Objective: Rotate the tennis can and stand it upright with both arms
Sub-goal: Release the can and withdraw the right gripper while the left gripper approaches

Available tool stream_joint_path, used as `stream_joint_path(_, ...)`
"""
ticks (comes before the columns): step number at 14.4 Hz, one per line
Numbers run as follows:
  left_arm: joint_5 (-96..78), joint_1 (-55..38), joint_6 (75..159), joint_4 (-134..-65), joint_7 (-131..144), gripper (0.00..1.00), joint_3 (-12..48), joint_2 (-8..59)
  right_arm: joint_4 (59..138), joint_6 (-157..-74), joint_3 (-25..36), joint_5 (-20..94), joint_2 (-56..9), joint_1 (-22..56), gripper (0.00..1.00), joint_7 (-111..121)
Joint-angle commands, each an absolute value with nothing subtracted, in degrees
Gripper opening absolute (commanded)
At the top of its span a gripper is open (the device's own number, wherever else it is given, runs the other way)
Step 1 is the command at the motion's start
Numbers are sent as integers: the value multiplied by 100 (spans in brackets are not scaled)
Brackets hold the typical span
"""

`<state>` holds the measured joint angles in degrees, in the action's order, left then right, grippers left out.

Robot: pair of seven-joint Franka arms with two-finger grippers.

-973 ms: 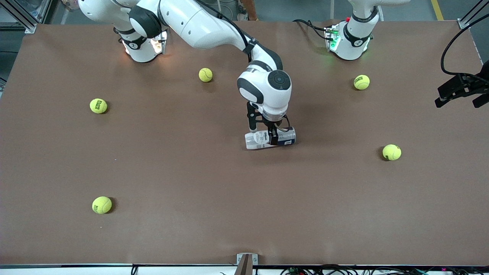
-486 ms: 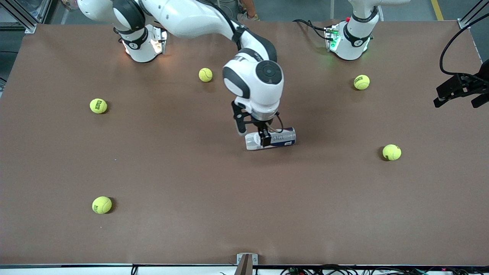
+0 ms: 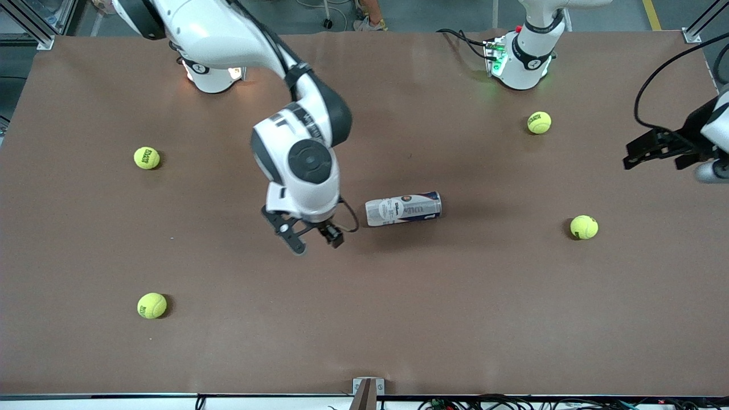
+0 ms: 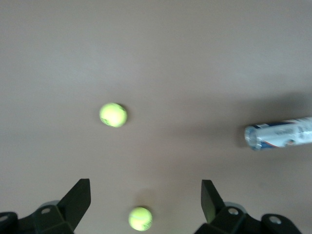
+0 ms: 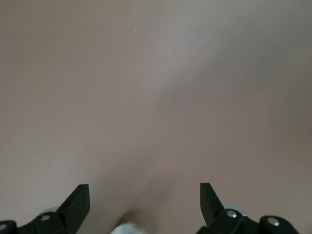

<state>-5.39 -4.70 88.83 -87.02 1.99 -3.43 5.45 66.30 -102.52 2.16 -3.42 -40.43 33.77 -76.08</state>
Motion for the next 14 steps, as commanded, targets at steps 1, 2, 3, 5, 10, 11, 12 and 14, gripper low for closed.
stream_joint_path(1, -1246, -422, 8938, -9226, 290, 100, -316, 668, 8171, -10459, 79, -80, -2806, 2569, 100, -5791)
stream_joint_path(2, -1335, -422, 9095, -9490, 247, 100, -316, 685, 8426, -10424, 79, -70, -2560, 2218, 100, -4913)
stream_joint_path(3, -1475, -422, 9297, -9771, 211, 100, -308, 686, 8629, -10406, 88, -70, -2358, 1910, 100, -4217)
stream_joint_path(5, -2159, -404, 9806, -10438, -16, 100, -308, 703, 8736, -10206, 105, -79, -2145, 1391, 100, -2995)
stream_joint_path(10, -4477, -430, 11011, -11881, -1543, 100, -308, 1167, 8631, -9853, 141, -149, -1890, 231, 100, -410)
stream_joint_path(11, -4987, -474, 11126, -11961, -1843, 100, -299, 1378, 8526, -9800, 149, -158, -1881, 63, 100, 48)
stream_joint_path(12, -5436, -509, 11205, -11997, -2020, 100, -264, 1545, 8421, -9756, 149, -158, -1898, -130, 100, 253)
stream_joint_path(14, -6176, -545, 11407, -12015, -2196, 100, -36, 1888, 8227, -9590, 141, -167, -1898, -403, 100, 369)
